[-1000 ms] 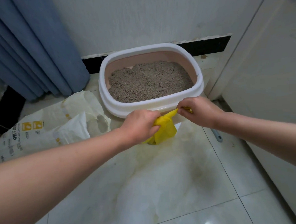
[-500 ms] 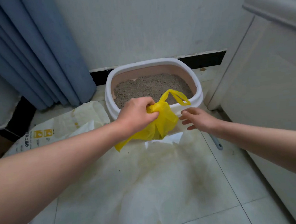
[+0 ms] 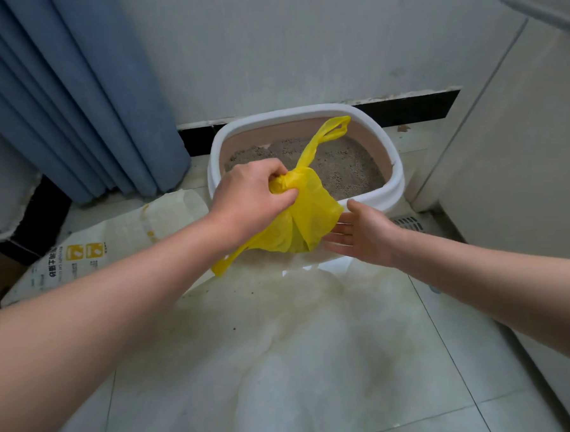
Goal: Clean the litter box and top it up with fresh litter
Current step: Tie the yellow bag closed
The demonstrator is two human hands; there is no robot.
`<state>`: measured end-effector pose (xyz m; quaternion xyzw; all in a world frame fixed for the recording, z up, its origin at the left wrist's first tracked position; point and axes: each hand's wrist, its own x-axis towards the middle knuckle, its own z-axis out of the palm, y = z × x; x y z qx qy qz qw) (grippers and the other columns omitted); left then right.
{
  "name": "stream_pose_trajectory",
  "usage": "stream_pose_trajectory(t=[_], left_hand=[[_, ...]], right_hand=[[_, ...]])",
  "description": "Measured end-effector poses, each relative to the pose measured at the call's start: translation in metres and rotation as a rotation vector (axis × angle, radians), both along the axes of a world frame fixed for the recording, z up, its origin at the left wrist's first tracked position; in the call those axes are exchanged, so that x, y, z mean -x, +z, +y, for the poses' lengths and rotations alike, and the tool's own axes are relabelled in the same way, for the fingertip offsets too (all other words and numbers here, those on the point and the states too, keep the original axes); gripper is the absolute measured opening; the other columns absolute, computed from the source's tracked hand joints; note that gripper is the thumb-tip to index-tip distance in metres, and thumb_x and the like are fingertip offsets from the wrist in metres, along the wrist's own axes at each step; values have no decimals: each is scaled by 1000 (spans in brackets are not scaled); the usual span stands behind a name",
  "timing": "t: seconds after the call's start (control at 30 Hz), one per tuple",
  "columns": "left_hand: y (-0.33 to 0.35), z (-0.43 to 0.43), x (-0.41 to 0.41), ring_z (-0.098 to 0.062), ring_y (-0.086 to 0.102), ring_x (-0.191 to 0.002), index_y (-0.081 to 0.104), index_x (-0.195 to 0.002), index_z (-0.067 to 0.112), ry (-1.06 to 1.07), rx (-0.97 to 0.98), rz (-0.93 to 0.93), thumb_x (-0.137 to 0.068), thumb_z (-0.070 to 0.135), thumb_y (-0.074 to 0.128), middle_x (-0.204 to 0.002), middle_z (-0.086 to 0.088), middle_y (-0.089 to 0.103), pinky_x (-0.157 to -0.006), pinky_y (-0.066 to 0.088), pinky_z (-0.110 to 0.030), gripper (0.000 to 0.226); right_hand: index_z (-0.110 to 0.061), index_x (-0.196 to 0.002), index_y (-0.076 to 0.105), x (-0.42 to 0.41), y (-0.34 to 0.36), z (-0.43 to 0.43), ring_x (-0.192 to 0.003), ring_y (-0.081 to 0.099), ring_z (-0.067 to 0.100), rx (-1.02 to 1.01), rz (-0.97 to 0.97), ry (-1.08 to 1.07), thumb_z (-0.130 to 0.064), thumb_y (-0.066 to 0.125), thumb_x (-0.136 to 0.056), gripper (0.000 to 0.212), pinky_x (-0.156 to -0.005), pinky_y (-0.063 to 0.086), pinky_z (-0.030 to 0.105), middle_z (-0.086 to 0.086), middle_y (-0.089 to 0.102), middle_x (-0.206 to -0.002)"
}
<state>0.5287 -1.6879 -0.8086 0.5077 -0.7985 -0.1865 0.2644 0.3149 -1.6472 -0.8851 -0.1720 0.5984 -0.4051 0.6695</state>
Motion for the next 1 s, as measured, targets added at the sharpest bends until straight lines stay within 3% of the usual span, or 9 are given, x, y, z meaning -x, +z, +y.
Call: stream_pose_trajectory(t=[0.17, 0.33, 0.5, 0.57, 0.77, 1.0], left_hand=[[-15, -5, -13, -18, 63, -86, 73, -97, 30, 22, -4, -6, -81, 41, 73, -86, 9, 69, -73, 51, -34, 20], [-22, -11, -15, -18, 64, -88, 73, -100, 30, 64, -23, 14, -79, 42, 73, -88, 9, 70, -77, 52, -36, 24], [-19, 21, -16, -20, 64, -86, 72, -99, 29, 142, -115, 22, -77, 44, 70, -87, 6, 70, -77, 52, -38, 26], [-6, 38, -20, -21, 65, -87, 72, -100, 28, 142, -184, 1, -77, 43, 70, -88, 5, 71, -78, 53, -39, 27], [84, 74, -30, -19, 65, -87, 72, -102, 29, 179, -322, -43, -79, 40, 72, -86, 8, 69, -76, 50, -32, 25], [251, 97, -26, -22, 64, -83, 70, -100, 28, 258, -339, 2, -77, 44, 66, -84, 5, 69, -77, 53, -39, 28]], right_hand=[[-4, -126, 56, -19, -14, -12, -105, 65, 30, -26, -109, 14, -50, 24, -105, 60, -82, 54, 41, 19, 65, -124], [-3, -131, 54, -31, -33, -12, -108, 65, 31, -61, -230, 10, -53, 25, -104, 63, -88, 54, 42, 19, 64, -128], [-13, -123, 58, -52, -28, 24, -101, 65, 25, -104, -272, -62, -50, 24, -104, 53, -92, 52, 40, 10, 69, -109], [-14, -122, 58, -60, -17, 43, -103, 63, 26, -147, -284, -126, -48, 24, -105, 51, -95, 51, 42, 10, 67, -111], [-13, -109, 64, -75, 67, 95, -106, 63, 26, -282, -376, -197, -50, 22, -105, 56, -103, 47, 43, 10, 70, -108], [-13, -128, 58, -72, 239, 111, -116, 62, 26, -274, -392, -187, -50, 26, -105, 54, -100, 50, 41, 14, 65, -128]])
